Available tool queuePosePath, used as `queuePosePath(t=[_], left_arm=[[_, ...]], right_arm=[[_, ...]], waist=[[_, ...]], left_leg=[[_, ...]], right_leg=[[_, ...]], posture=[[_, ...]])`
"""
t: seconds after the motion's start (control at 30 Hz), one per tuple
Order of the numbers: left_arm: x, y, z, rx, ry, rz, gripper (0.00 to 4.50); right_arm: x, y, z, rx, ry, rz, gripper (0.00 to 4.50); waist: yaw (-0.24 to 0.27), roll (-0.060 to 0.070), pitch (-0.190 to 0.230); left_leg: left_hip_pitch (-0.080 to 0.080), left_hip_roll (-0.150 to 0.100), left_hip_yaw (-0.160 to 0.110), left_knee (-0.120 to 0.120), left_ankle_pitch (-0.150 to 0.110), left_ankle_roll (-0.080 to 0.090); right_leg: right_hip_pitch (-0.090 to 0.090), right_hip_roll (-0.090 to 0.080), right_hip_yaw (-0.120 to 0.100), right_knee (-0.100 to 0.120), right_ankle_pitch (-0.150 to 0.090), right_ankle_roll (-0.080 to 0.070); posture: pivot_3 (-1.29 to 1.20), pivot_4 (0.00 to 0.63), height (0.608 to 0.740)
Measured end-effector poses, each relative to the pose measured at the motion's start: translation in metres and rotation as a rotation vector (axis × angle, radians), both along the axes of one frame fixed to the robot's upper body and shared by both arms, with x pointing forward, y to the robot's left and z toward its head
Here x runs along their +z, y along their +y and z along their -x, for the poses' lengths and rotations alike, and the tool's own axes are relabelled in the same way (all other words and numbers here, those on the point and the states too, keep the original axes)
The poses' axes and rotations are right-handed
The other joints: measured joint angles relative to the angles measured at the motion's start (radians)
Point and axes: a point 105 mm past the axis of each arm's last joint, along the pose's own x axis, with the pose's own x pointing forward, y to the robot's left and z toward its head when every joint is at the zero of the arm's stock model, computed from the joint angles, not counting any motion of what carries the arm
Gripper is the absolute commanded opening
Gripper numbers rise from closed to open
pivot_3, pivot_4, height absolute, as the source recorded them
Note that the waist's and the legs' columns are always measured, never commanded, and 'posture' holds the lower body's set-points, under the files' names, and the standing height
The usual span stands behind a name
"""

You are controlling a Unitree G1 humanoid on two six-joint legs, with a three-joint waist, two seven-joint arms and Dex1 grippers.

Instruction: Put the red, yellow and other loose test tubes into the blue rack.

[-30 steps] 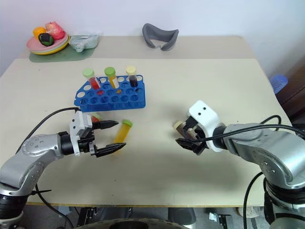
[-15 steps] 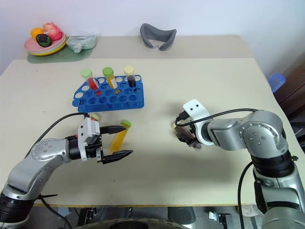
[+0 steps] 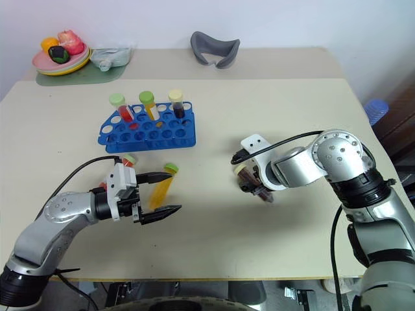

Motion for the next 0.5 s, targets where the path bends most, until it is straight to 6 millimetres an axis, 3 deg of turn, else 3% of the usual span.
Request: queuePosePath(t=[0.13,0.23,0.33,0.5], left_arm=[[-0.0005,-0.0001,0.0004,0.004,-0.006,0.006,4.50],[-0.0047,0.0015,0.0032,0.011,0.007,0.005,4.50],[-0.0083,0.0029,0.0054,0.017,0.012,0.000,4.50],[-0.0079,0.0030,0.0053,0.017,0.006,-0.002,4.50]], right_arm=[[-0.0009,0.0034,0.0007,-0.019,0.001,0.012,4.46],[-0.0014,0.0046,0.0011,-0.036,0.005,0.009,3.69],[-0.0013,0.0076,0.0011,-0.035,0.005,0.012,2.27],[-0.0006,0.0103,0.0012,-0.023,0.004,0.021,2.27]], waist=[[-0.001,0.000,0.000],[-0.001,0.000,0.000],[0.001,0.000,0.000],[0.000,0.000,0.000]], left_leg=[[0.000,0.000,0.000,0.000,0.000,0.000],[0.000,0.000,0.000,0.000,0.000,0.000],[0.000,0.000,0.000,0.000,0.000,0.000],[-0.001,0.000,0.000,0.000,0.000,0.000]], right_leg=[[0.000,0.000,0.000,0.000,0.000,0.000],[0.000,0.000,0.000,0.000,0.000,0.000],[0.000,0.000,0.000,0.000,0.000,0.000],[-0.001,0.000,0.000,0.000,0.000,0.000]], posture=[[0.00,0.150,0.740],[0.00,0.150,0.740],[0.00,0.150,0.740],[0.00,0.150,0.740]])
